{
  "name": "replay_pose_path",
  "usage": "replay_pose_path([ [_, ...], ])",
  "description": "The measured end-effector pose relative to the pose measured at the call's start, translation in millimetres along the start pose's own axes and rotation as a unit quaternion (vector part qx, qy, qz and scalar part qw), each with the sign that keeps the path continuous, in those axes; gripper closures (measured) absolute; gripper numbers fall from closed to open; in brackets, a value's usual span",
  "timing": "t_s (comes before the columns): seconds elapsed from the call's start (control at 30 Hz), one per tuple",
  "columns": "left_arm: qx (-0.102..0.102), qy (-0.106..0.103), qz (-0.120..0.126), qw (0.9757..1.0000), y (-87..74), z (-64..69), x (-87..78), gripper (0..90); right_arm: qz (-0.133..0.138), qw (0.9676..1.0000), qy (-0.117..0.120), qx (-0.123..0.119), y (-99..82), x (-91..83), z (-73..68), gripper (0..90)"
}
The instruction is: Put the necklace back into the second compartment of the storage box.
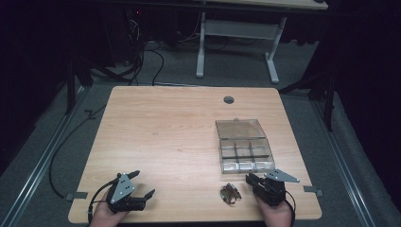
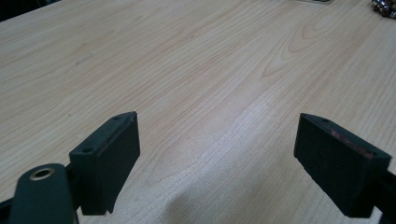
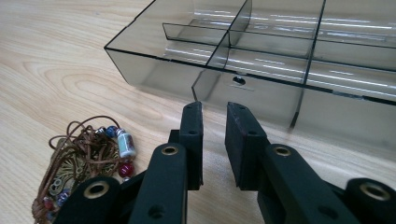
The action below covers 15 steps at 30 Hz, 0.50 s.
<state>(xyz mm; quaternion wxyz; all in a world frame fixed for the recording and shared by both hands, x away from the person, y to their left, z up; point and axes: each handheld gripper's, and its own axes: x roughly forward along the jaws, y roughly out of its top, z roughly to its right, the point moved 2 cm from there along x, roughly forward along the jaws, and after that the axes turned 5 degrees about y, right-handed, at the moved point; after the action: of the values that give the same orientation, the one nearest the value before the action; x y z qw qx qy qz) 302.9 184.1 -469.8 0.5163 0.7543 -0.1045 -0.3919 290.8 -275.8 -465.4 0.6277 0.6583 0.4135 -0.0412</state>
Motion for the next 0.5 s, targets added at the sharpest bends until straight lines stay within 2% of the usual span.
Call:
replay_pose_path([
  [0.13,0.000,0.001,-0.003,1.0000,0.1,-0.1,0.3,14.9,-0.013,0.9999,-0.001,-0.005,0.2,2.7,-0.9,77.1],
  [0.27,-0.001,0.001,-0.003,1.0000,0.1,-0.2,0.6,14.9,-0.008,0.9999,0.008,-0.007,1.1,0.6,-1.9,80.3],
  [0.37,-0.001,0.001,-0.003,1.0000,0.1,-0.2,0.6,14.9,-0.005,0.9998,0.017,-0.007,2.7,-2.4,-6.0,83.1],
  [0.5,-0.002,0.001,-0.004,1.0000,0.1,-0.2,0.9,14.9,0.001,0.9995,0.023,-0.024,7.1,-6.0,-18.6,88.3],
])
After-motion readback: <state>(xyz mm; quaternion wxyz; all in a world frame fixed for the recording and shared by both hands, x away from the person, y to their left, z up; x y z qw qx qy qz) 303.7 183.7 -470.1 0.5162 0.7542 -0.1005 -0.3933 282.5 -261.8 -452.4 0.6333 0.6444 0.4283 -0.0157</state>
